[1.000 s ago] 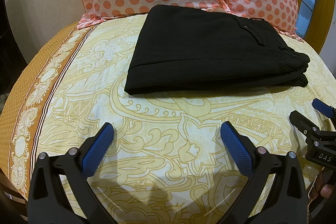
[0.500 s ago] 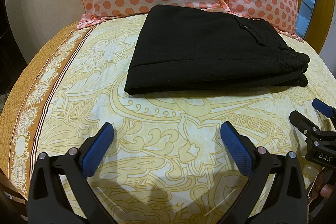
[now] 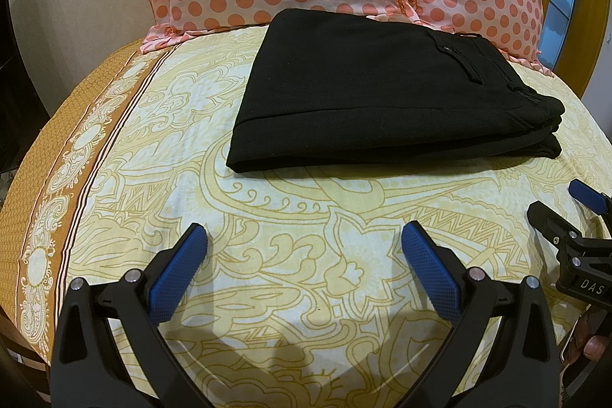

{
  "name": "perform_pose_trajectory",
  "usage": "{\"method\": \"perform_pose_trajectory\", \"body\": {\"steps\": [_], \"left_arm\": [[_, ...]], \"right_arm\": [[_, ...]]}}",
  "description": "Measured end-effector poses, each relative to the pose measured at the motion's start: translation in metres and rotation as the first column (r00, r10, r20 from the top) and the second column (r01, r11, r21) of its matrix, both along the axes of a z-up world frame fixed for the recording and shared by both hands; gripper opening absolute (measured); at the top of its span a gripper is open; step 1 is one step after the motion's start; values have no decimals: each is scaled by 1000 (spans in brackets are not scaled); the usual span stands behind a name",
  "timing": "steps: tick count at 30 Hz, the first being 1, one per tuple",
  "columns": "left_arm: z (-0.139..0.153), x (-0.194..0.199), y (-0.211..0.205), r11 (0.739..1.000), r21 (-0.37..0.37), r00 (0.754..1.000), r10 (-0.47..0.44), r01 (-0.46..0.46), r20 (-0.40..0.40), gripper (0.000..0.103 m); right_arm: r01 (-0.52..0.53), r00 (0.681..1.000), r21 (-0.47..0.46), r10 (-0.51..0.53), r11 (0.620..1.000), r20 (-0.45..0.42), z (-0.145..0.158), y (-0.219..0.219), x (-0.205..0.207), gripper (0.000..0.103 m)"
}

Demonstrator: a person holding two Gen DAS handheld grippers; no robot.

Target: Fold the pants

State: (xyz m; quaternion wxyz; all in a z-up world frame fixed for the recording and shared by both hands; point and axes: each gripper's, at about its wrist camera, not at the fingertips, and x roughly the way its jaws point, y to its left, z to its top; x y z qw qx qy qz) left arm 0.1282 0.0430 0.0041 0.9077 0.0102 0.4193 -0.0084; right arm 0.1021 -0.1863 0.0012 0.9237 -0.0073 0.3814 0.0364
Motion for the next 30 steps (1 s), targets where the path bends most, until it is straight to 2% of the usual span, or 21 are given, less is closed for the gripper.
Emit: {"method": "perform_pose_trajectory", "body": {"steps": [30], "left_arm": [[0, -1, 0, 1000, -1, 1000, -2, 2, 4, 101]], "right_arm": [[1, 1000, 0, -1, 1000, 0, 0, 0, 0, 102]]}}
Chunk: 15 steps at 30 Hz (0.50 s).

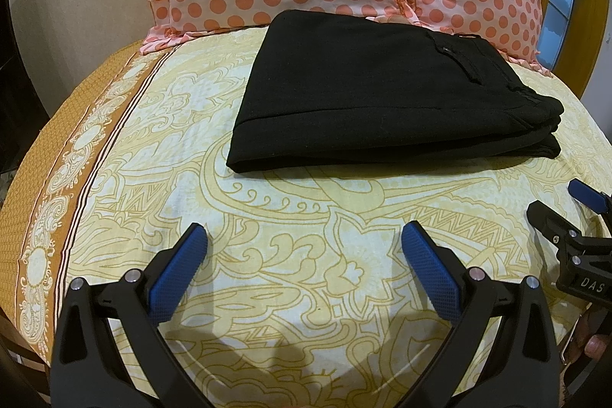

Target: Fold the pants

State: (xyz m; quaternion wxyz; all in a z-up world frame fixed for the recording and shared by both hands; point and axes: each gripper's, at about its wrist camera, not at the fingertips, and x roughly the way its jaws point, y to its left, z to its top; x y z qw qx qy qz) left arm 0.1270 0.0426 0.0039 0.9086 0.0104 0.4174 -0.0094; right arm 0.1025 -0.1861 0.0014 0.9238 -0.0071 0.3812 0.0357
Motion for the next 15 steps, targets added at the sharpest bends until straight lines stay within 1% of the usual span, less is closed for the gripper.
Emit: {"method": "perform_pose_trajectory", "body": {"steps": [7, 15], "left_arm": [[2, 3, -1, 1000, -2, 1000, -8, 8, -23, 101], [2, 4, -1, 1000, -2, 999, -11, 11, -32, 101]], "right_arm": [[0, 1000, 0, 0, 1000, 0, 0, 0, 0, 102], [0, 1000, 0, 0, 1000, 0, 0, 0, 0, 102]]}}
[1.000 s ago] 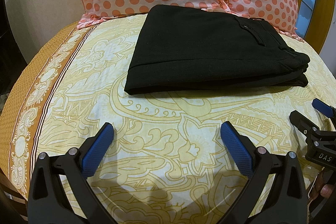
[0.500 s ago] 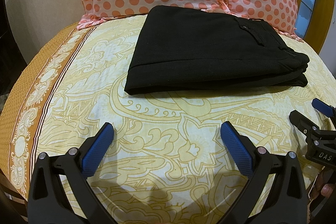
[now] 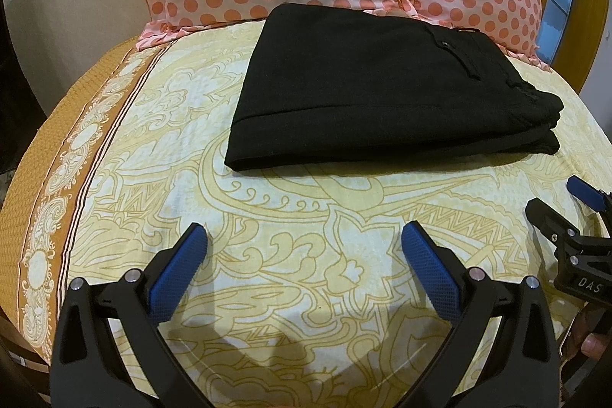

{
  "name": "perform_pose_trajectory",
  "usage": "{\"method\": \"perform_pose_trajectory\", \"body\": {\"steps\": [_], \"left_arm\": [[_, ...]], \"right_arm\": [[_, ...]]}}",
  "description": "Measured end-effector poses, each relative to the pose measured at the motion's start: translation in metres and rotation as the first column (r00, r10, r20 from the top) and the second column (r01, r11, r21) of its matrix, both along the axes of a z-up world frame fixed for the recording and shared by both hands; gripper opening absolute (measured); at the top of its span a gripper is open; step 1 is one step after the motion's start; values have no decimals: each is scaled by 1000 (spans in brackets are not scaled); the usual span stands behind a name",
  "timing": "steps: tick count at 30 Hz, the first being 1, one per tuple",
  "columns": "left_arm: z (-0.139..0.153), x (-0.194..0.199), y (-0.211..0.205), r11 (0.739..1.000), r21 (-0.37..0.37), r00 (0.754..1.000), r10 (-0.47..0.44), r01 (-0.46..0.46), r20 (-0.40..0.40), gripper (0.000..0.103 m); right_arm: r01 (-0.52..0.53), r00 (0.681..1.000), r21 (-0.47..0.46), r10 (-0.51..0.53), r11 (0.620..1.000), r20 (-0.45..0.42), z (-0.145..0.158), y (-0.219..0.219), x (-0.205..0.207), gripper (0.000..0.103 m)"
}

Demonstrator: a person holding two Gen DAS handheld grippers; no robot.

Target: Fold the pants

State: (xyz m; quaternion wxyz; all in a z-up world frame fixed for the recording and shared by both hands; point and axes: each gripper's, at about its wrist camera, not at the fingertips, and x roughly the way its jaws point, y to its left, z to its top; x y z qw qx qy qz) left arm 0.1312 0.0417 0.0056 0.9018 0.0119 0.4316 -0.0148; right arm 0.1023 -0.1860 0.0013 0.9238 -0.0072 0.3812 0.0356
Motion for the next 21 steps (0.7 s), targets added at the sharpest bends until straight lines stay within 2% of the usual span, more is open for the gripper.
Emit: {"method": "perform_pose_trajectory", "body": {"steps": [10, 21], "left_arm": [[0, 1, -1, 1000, 0, 1000, -5, 5, -11, 101], [1, -2, -1, 1000, 0, 1000, -11, 11, 12, 101]], "right_arm": [[0, 1000, 0, 0, 1000, 2, 1, 0, 0, 102], [1, 1000, 0, -1, 1000, 2, 0, 1, 0, 102]]}}
